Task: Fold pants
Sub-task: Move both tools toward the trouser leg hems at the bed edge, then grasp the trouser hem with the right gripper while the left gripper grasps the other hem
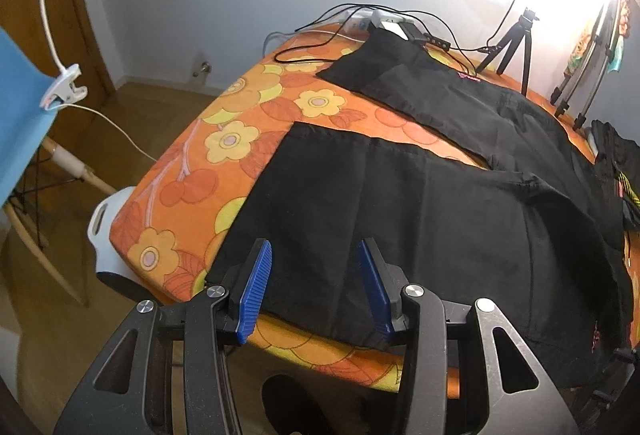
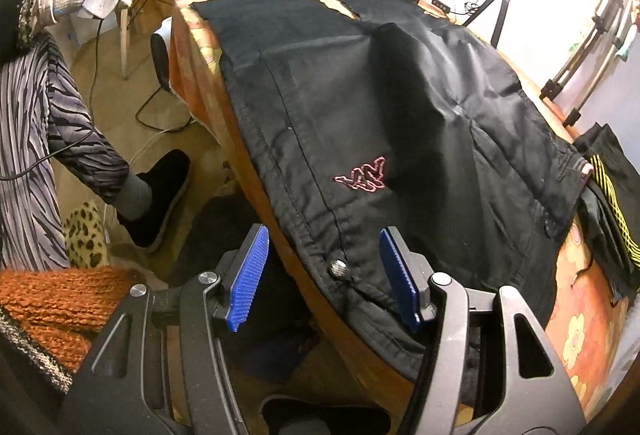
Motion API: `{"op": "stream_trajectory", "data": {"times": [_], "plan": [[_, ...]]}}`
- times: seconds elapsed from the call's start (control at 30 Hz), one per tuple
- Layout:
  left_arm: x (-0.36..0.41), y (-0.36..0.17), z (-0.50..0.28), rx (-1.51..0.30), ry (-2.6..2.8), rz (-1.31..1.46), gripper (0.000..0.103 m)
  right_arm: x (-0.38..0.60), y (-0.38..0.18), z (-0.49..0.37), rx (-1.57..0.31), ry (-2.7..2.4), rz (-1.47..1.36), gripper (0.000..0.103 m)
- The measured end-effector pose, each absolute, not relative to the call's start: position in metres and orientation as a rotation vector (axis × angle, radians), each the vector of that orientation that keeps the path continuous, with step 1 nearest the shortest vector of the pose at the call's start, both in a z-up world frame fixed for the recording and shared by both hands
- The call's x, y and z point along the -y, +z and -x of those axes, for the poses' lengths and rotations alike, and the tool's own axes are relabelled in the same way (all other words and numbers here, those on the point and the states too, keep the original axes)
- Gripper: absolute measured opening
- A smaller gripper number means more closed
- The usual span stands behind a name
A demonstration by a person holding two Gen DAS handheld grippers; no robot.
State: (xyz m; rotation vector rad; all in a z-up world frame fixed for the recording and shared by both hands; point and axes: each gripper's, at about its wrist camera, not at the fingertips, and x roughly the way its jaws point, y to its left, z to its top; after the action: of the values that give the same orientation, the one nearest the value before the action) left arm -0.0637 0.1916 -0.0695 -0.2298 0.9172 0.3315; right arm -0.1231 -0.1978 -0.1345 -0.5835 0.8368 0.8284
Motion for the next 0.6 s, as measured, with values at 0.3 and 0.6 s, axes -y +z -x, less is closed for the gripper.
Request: {"op": "stream_trajectory", "data": {"times": [0.3, 0.6], "plan": [[-0.196, -0.068, 0.045, -0.904, 0.323, 0.238, 0.044, 0.193, -0.121, 0.110, -0.823, 0.866, 0.541, 0.061], [-0.210, -0.078, 0.043, -0.921, 0.343, 0.285, 0.044, 0.182, -0.146, 0.114, -0.828, 0.835, 0.696, 0.061]]}}
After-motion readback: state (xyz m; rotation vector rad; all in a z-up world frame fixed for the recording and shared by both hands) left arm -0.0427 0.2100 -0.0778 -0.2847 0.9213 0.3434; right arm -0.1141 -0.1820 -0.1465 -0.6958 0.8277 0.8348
